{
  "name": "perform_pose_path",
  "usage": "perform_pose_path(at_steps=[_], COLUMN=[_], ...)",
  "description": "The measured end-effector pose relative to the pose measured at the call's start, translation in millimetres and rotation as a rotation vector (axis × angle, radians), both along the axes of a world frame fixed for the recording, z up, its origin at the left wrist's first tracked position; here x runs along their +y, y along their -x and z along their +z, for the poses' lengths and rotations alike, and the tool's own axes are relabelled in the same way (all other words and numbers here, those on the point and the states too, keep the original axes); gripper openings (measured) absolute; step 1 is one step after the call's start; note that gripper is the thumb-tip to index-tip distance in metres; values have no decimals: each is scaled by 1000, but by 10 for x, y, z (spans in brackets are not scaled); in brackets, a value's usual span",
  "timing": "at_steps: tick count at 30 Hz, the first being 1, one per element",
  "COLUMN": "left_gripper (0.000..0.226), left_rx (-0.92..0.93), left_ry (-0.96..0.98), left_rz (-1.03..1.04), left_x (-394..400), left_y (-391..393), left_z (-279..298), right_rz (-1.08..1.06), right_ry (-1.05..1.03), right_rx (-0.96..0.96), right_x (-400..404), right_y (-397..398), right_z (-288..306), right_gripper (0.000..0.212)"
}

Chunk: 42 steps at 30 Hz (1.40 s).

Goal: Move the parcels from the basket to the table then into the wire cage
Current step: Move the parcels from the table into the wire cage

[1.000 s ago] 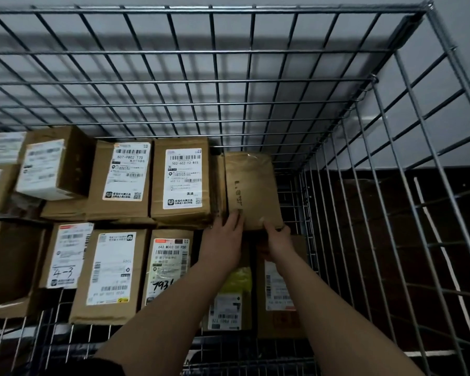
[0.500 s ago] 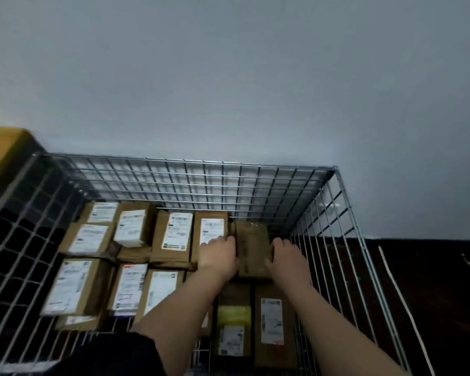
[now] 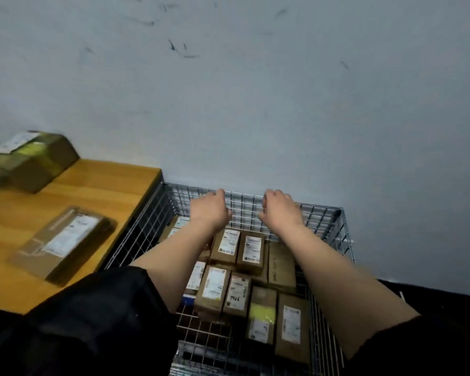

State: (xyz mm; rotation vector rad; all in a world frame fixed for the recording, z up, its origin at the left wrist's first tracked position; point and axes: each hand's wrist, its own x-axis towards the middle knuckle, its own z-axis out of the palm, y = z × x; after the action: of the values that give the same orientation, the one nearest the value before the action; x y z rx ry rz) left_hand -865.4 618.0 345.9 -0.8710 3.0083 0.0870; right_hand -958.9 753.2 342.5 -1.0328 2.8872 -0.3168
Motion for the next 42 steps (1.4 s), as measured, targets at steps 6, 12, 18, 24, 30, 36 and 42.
perform_pose_path(at_steps=[6, 12, 18, 24, 30, 36, 42], left_gripper=[37, 37, 34, 31, 32, 33, 34], left_rx=[33, 54, 86, 69, 43, 23, 42], left_ry=[20, -26, 4, 24, 50, 27, 30], left_rz=[119, 220, 293, 263, 255, 290, 359], left_x=[-130, -558, -1305, -2295, -3096, -3700, -4199], left_y=[-639, -1260, -1949, -2666, -3106, -3281, -3287], left_z=[477, 744, 935, 1001, 993, 894, 935], right_rz=[82, 165, 209, 190, 214, 239, 294], right_ry=[21, 32, 32, 8, -21, -23, 14], right_rx=[21, 45, 64, 26, -31, 7, 6], right_x=[-242, -775, -1557, -2535, -3384, -4026, -4623], right_y=[-498, -1026, -1626, -2365, -2898, -2951, -2825], right_z=[490, 803, 961, 823, 689, 729, 795], right_gripper=[33, 30, 29, 34, 37, 34, 37])
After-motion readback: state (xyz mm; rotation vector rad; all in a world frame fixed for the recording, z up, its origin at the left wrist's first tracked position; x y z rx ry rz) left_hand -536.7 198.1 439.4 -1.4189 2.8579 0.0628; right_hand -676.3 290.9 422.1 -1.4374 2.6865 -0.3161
